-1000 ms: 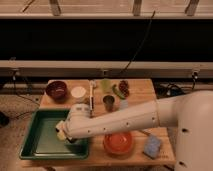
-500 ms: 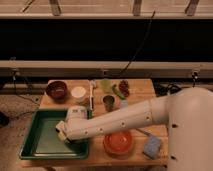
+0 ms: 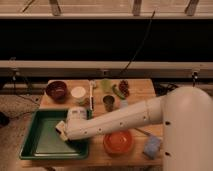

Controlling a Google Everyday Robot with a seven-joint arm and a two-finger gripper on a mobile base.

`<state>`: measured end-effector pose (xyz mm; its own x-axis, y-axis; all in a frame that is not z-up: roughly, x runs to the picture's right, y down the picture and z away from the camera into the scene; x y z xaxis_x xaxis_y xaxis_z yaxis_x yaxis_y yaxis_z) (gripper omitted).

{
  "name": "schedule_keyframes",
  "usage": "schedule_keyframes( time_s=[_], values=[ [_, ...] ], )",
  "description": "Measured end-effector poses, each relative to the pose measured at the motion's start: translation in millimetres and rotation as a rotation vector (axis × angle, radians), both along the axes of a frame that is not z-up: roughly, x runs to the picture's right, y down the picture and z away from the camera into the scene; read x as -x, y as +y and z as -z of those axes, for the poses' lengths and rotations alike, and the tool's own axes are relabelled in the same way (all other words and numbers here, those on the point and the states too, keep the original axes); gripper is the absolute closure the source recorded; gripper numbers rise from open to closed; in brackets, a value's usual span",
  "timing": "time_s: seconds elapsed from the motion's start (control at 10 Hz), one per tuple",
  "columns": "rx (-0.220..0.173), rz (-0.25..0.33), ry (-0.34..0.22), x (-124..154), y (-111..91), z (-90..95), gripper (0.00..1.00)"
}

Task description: Place eraser in paper cup

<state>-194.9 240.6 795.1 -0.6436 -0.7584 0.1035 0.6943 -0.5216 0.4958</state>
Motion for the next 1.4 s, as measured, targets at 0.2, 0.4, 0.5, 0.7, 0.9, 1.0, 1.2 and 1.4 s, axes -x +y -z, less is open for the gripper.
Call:
schedule_keyframes(
  time_s=[0.2, 0.4, 0.5, 0.7, 0.9, 1.0, 1.2, 1.4],
  values=[
    [0.007, 0.010, 0.010, -1, 6, -2.0, 0.55],
    [0.011, 0.013, 0.014, -3, 9, -2.2, 0.73],
    [0.013, 0.006, 0.012, -6, 7, 1.4, 0.83],
    [0.000, -0.024, -0.006, -12, -8, 17.9, 0.99],
    [-0.031, -0.068, -0.034, -22, -31, 40.0, 1.00],
    [-0.048, -0.089, -0.041, -32, -42, 48.0, 1.00],
    [-0.069, -0.127, -0.031, -59, -58, 51.4, 1.00],
    [-0.074, -0.168, -0.002, -90, -68, 45.7, 1.00]
  ],
)
